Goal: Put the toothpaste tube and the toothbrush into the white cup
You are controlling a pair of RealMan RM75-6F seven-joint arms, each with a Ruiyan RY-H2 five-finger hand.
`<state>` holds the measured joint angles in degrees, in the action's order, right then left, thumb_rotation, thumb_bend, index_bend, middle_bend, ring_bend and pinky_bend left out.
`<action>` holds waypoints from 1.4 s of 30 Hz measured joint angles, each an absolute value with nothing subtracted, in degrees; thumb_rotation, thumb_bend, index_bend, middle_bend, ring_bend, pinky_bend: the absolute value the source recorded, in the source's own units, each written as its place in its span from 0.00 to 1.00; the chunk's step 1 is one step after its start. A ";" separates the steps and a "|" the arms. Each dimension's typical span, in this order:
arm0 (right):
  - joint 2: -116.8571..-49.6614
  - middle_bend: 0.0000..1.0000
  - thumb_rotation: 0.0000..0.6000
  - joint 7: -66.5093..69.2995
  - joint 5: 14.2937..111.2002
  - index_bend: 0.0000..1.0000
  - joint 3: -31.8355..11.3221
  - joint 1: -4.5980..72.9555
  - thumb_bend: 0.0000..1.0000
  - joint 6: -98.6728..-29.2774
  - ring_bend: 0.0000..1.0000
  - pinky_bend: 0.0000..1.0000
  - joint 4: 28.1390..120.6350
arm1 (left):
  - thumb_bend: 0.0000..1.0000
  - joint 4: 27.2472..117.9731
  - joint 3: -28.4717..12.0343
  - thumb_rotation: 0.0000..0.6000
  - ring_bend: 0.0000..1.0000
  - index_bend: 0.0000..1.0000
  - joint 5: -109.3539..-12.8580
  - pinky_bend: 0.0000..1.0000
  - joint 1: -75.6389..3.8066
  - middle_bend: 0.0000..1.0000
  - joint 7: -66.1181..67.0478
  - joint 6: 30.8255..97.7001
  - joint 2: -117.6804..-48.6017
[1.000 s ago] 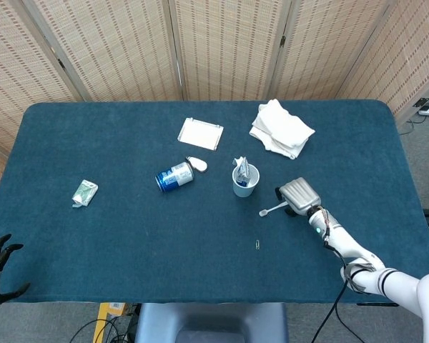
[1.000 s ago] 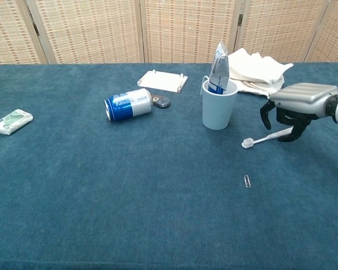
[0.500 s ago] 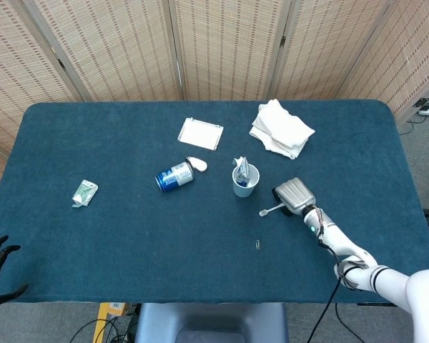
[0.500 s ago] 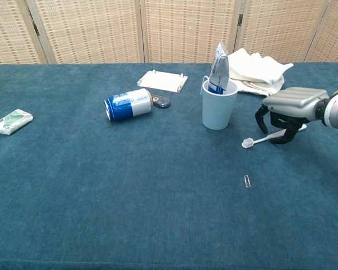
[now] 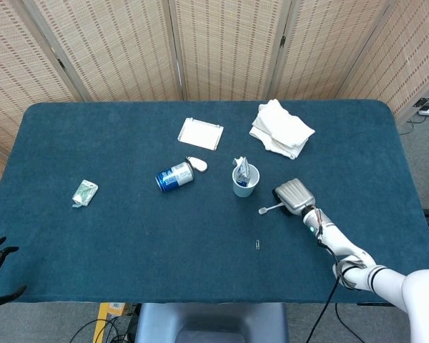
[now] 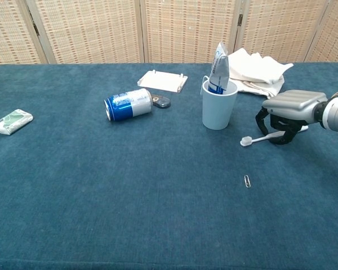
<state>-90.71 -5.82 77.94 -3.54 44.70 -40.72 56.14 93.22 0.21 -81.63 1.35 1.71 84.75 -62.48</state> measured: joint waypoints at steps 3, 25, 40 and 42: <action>-90.35 0.90 1.00 -4.86 77.94 0.60 -3.81 44.24 0.28 -41.85 0.87 0.99 56.41 | 0.20 93.14 0.16 1.00 0.04 0.25 -81.62 0.14 1.46 0.10 1.59 84.94 -62.44; -82.54 0.90 1.00 28.83 76.29 0.71 -13.91 40.39 0.28 -52.70 0.87 0.99 65.94 | 0.20 94.96 -0.25 1.00 0.04 0.25 -82.25 0.14 0.83 0.10 3.18 84.90 -61.91; -92.23 0.90 1.00 51.26 74.77 0.72 -20.88 44.26 0.28 -54.43 0.87 0.99 61.13 | 0.20 95.44 0.07 1.00 0.04 0.25 -81.31 0.14 1.37 0.10 3.17 84.72 -60.77; -93.93 0.90 1.00 53.22 74.60 0.72 -21.42 45.07 0.28 -54.49 0.87 0.99 59.09 | 0.20 95.46 0.11 1.00 0.04 0.25 -81.25 0.14 1.45 0.10 3.00 84.73 -60.53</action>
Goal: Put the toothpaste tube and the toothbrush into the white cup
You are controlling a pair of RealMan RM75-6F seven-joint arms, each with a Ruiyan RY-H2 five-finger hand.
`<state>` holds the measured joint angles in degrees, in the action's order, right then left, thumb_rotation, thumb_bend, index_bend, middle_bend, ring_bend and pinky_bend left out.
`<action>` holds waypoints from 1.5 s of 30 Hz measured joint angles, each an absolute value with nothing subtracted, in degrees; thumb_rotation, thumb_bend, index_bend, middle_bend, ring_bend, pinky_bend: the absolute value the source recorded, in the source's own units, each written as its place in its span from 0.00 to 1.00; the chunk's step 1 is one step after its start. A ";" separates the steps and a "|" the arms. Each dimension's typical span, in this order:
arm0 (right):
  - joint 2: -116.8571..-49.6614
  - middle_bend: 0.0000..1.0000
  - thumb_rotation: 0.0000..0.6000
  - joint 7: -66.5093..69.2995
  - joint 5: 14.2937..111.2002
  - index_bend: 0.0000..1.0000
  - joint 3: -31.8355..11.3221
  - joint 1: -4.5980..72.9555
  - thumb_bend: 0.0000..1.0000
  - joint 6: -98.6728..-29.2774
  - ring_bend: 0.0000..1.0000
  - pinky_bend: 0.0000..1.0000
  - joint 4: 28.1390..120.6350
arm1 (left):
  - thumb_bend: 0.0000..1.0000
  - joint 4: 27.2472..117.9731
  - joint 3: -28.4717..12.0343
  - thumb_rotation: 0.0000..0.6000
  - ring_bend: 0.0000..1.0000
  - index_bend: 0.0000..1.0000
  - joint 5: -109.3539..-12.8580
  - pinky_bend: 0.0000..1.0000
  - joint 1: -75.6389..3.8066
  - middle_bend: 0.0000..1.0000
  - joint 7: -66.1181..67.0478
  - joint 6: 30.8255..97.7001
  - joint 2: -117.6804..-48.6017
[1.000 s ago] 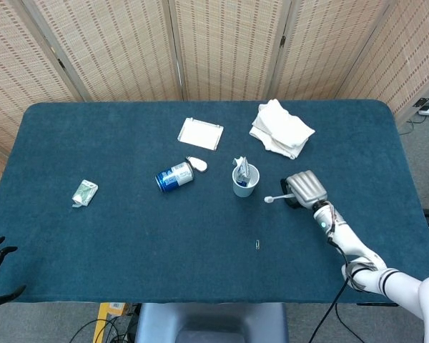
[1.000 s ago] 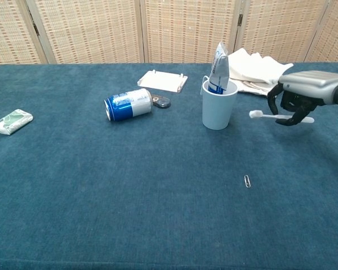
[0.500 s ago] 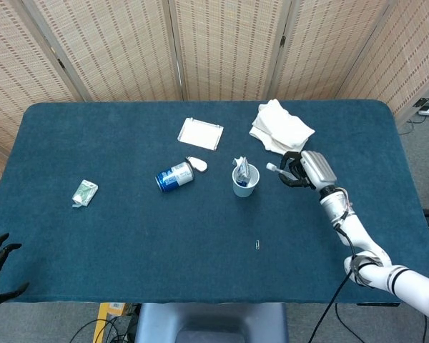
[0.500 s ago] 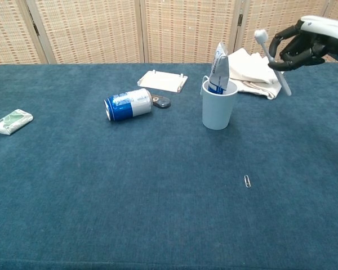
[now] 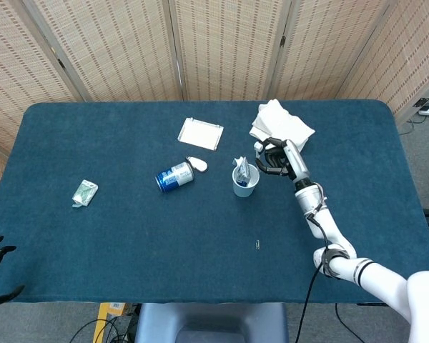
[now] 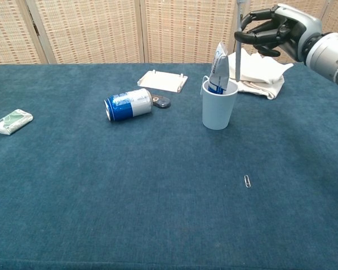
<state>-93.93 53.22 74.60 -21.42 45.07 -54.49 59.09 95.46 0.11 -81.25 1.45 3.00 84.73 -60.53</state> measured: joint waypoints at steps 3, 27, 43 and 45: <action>-95.83 0.90 1.00 55.60 74.45 0.72 -22.11 46.16 0.28 -54.49 0.87 0.99 56.35 | 0.20 95.47 0.14 1.00 0.04 0.25 -81.10 0.14 1.66 0.10 2.64 84.84 -60.33; -100.74 0.87 1.00 65.46 77.17 0.47 -18.84 47.58 0.28 -52.33 0.87 0.99 46.39 | 0.20 95.84 0.19 1.00 0.04 0.25 -81.24 0.14 1.44 0.10 3.31 84.39 -60.42; -96.97 0.78 1.00 60.38 79.57 0.32 -16.24 45.27 0.30 -55.82 0.79 0.99 48.63 | 0.20 95.75 0.20 1.00 0.04 0.25 -81.67 0.14 1.21 0.10 3.67 84.37 -60.83; -95.38 0.75 1.00 56.45 80.02 0.32 -15.58 44.23 0.34 -57.20 0.76 0.98 50.12 | 0.20 95.60 0.01 1.00 0.04 0.25 -81.65 0.14 1.14 0.10 3.72 84.50 -61.19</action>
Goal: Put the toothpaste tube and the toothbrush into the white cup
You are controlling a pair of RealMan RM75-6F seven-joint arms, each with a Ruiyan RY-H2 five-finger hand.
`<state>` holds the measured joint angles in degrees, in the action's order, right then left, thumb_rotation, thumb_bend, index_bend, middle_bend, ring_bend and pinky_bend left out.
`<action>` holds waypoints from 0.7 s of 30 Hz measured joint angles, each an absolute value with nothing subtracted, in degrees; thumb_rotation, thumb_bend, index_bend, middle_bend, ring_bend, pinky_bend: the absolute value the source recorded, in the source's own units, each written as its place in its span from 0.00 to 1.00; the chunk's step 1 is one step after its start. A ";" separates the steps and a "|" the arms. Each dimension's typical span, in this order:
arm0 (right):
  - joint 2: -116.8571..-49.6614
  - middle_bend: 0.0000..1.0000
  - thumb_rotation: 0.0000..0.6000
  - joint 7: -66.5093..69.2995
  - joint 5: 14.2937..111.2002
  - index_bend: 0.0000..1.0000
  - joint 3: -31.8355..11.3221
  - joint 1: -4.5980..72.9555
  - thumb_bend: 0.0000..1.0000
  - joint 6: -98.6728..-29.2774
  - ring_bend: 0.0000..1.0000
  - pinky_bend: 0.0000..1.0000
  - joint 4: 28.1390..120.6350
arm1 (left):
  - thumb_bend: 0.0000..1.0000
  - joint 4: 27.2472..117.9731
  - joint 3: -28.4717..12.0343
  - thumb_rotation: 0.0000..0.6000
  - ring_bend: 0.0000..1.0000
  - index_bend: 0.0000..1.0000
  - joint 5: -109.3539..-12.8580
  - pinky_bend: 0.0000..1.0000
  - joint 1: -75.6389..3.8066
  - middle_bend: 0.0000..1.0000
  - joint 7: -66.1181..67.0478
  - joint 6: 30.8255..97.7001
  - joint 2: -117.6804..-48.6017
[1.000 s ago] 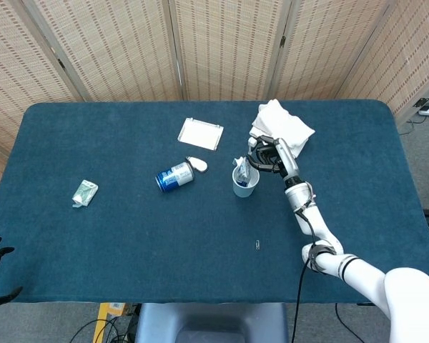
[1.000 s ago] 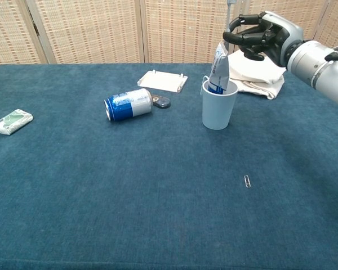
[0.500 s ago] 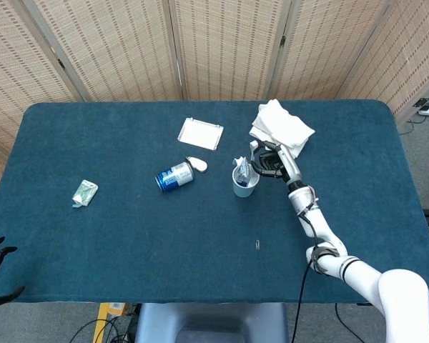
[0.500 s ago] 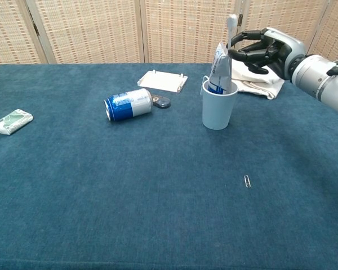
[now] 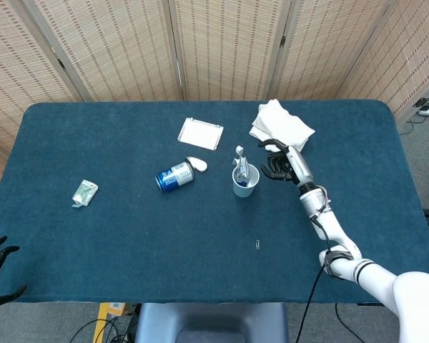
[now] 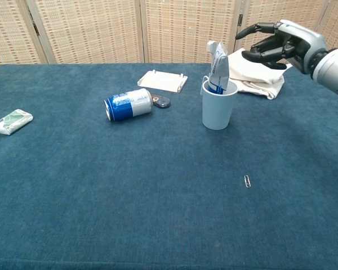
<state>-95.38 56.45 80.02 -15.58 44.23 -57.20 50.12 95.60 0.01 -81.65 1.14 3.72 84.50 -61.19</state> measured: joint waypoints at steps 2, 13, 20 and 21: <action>-93.58 0.73 1.00 51.32 80.29 0.32 -14.92 42.91 0.37 -58.82 0.74 0.97 51.96 | 0.20 95.41 -0.28 1.00 0.04 0.25 -81.66 0.14 1.00 0.10 4.04 84.71 -61.66; -76.11 0.58 1.00 23.31 77.60 0.32 -10.56 30.51 0.39 -66.51 0.59 0.77 74.98 | 0.20 95.88 -1.89 1.00 0.04 0.25 -82.22 0.14 0.12 0.10 6.73 86.40 -63.55; -65.46 0.39 1.00 17.78 77.61 0.29 -5.30 19.92 0.33 -73.57 0.33 0.46 86.84 | 0.20 97.99 -2.66 1.00 0.04 0.24 -83.30 0.14 -1.20 0.10 8.56 86.48 -64.68; -65.15 0.37 1.00 17.42 77.99 0.28 -4.84 18.97 0.32 -74.76 0.31 0.44 87.23 | 0.20 98.28 -2.73 1.00 0.04 0.24 -83.40 0.14 -1.33 0.10 8.74 86.49 -64.77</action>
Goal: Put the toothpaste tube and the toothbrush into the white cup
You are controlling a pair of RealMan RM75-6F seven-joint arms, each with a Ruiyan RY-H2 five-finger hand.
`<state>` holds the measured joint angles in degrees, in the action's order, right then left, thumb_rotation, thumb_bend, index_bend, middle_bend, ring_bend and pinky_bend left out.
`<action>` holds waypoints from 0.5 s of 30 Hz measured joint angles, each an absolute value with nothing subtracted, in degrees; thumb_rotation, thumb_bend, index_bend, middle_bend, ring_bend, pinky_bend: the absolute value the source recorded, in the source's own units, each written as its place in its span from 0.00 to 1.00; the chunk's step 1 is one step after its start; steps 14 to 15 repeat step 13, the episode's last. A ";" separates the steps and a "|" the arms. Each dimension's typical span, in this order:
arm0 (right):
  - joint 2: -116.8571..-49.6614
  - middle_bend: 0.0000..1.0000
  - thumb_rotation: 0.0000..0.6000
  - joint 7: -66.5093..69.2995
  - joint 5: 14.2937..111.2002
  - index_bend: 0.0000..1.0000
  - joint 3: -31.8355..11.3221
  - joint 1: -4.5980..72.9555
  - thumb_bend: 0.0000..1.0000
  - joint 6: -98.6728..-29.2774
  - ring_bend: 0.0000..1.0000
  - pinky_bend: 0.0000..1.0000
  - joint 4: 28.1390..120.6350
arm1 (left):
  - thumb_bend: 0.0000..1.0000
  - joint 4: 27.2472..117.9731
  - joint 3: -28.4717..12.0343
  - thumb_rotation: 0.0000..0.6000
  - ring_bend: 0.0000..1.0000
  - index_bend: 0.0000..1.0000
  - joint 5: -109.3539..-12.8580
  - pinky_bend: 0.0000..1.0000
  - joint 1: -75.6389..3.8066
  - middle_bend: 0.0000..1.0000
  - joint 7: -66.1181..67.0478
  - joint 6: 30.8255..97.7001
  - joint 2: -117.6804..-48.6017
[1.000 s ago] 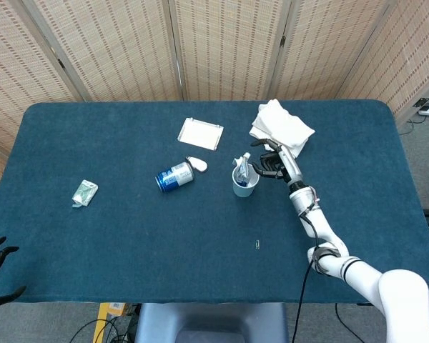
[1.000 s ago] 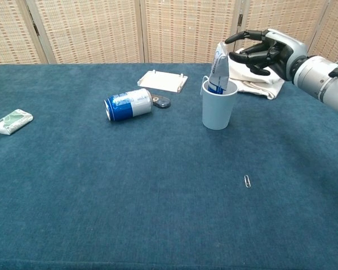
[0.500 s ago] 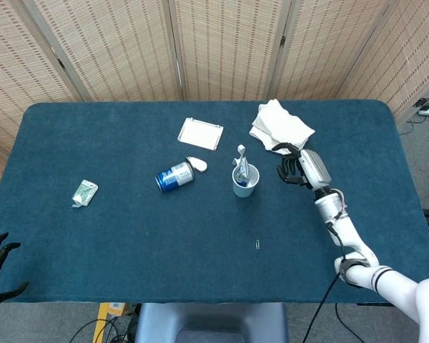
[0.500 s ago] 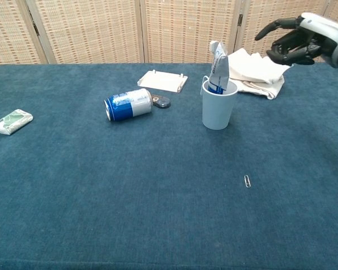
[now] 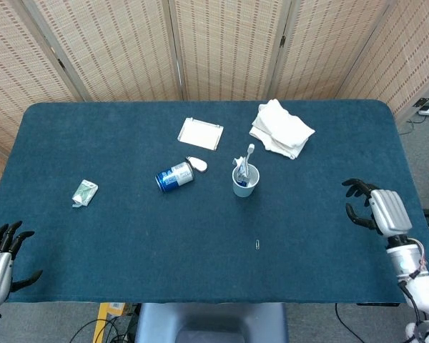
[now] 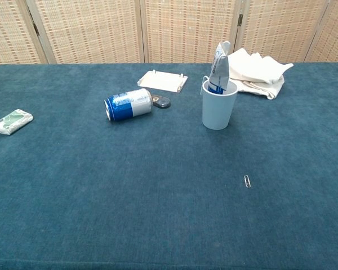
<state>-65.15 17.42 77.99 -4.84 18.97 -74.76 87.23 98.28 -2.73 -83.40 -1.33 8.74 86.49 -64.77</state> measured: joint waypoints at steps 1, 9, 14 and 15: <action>-64.89 0.37 1.00 17.12 78.42 0.28 -4.41 18.03 0.31 -75.99 0.30 0.43 87.57 | 0.20 98.66 -2.80 1.00 0.04 0.24 -83.52 0.14 -1.46 0.10 8.96 86.50 -64.82; -63.09 0.37 1.00 16.05 82.89 0.28 -1.37 9.93 0.29 -86.12 0.29 0.40 90.68 | 0.20 100.87 -3.06 1.00 0.04 0.24 -84.37 0.14 -1.96 0.10 9.83 87.07 -65.28; -62.16 0.37 1.00 15.64 84.22 0.28 -0.42 7.42 0.29 -88.05 0.29 0.40 92.20 | 0.20 100.97 -3.30 1.00 0.04 0.24 -84.68 0.14 -2.24 0.10 9.90 87.36 -66.13; -62.16 0.37 1.00 15.64 84.22 0.28 -0.42 7.42 0.29 -88.05 0.29 0.40 92.20 | 0.20 100.97 -3.30 1.00 0.04 0.24 -84.68 0.14 -2.24 0.10 9.90 87.36 -66.13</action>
